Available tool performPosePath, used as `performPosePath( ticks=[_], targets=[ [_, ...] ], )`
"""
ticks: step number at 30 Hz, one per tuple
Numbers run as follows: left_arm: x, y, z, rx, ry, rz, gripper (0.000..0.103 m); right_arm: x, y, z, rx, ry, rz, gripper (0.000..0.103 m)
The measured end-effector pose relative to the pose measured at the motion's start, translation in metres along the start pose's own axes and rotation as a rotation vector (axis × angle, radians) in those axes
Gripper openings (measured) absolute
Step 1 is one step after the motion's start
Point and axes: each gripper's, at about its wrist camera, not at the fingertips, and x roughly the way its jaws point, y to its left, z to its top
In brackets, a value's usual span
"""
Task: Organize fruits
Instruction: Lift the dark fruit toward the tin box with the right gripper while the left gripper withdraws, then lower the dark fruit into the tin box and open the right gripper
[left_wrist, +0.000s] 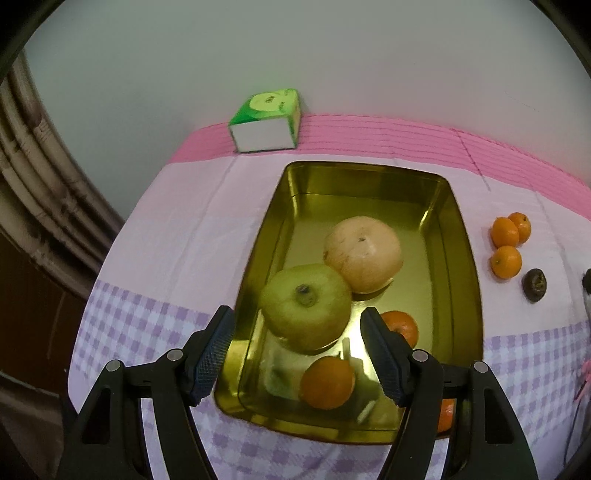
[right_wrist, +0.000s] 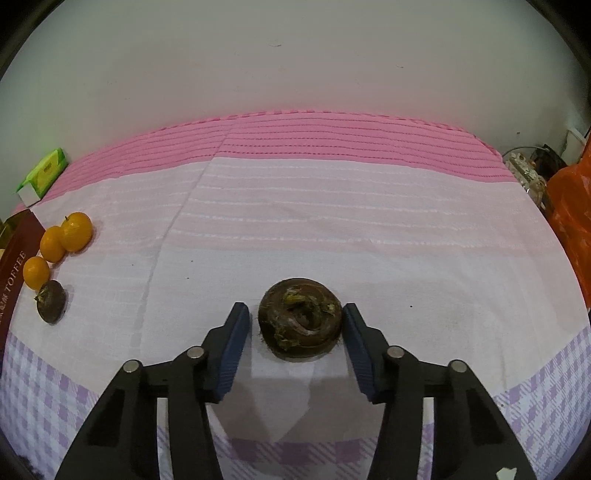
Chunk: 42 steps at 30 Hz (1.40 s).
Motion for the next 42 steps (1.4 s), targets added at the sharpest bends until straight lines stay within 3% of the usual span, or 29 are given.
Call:
performPosePath(
  ticks=[10,17,27,33,42],
  targets=[
    [-0.004,0.014,-0.007,-0.028,-0.004,0.022,0.074,-0.005,0.014,0.003,0.007,0.021,-0.032,0.042],
    [-0.009,0.02,-0.007,-0.043,-0.018,0.019,0.08,-0.03,0.049,0.014,-0.027,-0.018,0.016,0.042],
    [-0.023,0.04,-0.005,-0.115,-0.035,0.019,0.084,-0.074,0.175,0.024,-0.207,-0.058,0.252,0.042],
    [-0.025,0.056,-0.011,-0.147,-0.013,0.066,0.085,-0.087,0.258,0.018,-0.318,-0.053,0.382,0.042],
    [-0.023,0.078,-0.02,-0.206,0.007,0.1,0.085,-0.086,0.327,0.018,-0.435,-0.032,0.423,0.042]
  ],
)
